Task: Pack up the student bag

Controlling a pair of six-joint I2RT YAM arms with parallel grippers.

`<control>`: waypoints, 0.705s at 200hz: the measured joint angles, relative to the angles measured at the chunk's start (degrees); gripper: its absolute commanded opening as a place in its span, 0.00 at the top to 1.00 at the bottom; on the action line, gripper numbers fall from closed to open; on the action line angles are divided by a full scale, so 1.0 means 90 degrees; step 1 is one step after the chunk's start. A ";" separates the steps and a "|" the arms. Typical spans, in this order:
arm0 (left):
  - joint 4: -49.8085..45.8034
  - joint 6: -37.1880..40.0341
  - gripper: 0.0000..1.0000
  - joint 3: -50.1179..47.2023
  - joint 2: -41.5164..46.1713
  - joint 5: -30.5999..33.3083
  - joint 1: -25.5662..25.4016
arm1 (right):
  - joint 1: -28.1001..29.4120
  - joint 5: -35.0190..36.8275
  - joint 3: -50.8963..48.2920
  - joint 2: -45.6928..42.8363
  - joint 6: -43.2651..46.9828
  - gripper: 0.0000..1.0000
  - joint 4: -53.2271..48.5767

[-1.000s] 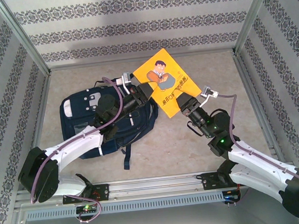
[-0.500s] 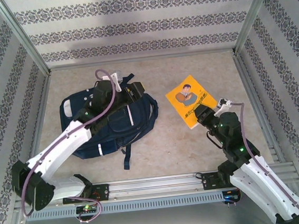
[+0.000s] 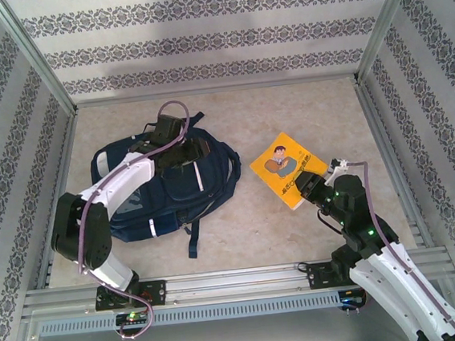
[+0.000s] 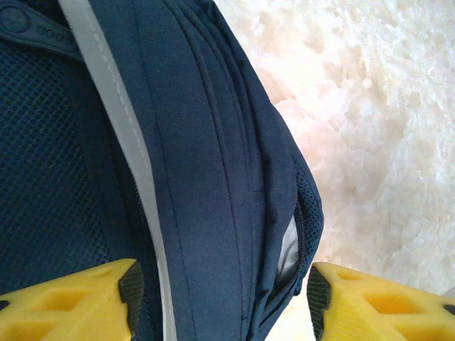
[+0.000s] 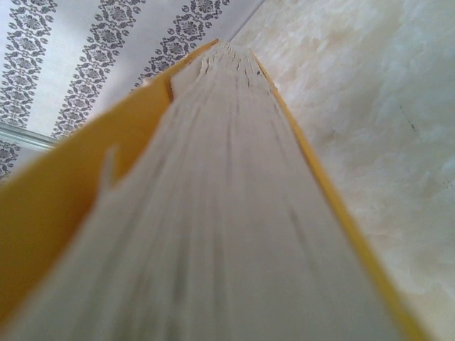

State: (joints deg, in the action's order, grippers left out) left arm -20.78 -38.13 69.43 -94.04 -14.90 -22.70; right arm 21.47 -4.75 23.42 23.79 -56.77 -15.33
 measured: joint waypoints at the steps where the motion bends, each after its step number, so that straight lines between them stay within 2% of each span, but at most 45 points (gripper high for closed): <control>1: 0.0010 0.0007 0.41 0.0002 -0.0012 -0.0017 0.0005 | 0.0000 -0.0002 0.0000 0.0000 -0.0002 1.00 0.0000; 48: 0.0136 0.0070 0.51 0.0248 -0.0712 -0.0503 0.0049 | -0.0104 -0.0185 -0.0039 0.0075 0.0022 1.00 0.0005; 73: 0.0058 0.0117 0.60 0.0423 -0.0986 -0.0563 0.0068 | -0.0146 -0.0250 -0.0039 0.0063 0.0024 1.00 0.0005; 99: -0.0134 0.0243 0.78 0.0556 -0.1095 -0.0512 0.0080 | -0.0168 -0.0294 -0.0041 -0.0002 0.0022 1.00 0.0002; 116: -0.0367 0.0425 1.00 0.0714 -0.1178 -0.0459 0.0085 | -0.0168 -0.0318 -0.0051 -0.0075 0.0024 1.00 -0.0002; 141: -0.0714 0.0612 1.00 0.1073 -0.1336 -0.0544 0.0112 | -0.0209 -0.0342 -0.0051 -0.0114 0.0138 1.00 -0.0134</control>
State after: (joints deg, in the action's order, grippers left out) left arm -27.20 -32.62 79.09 -106.06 -19.79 -21.69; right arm 19.59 -7.84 22.96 22.76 -55.53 -16.53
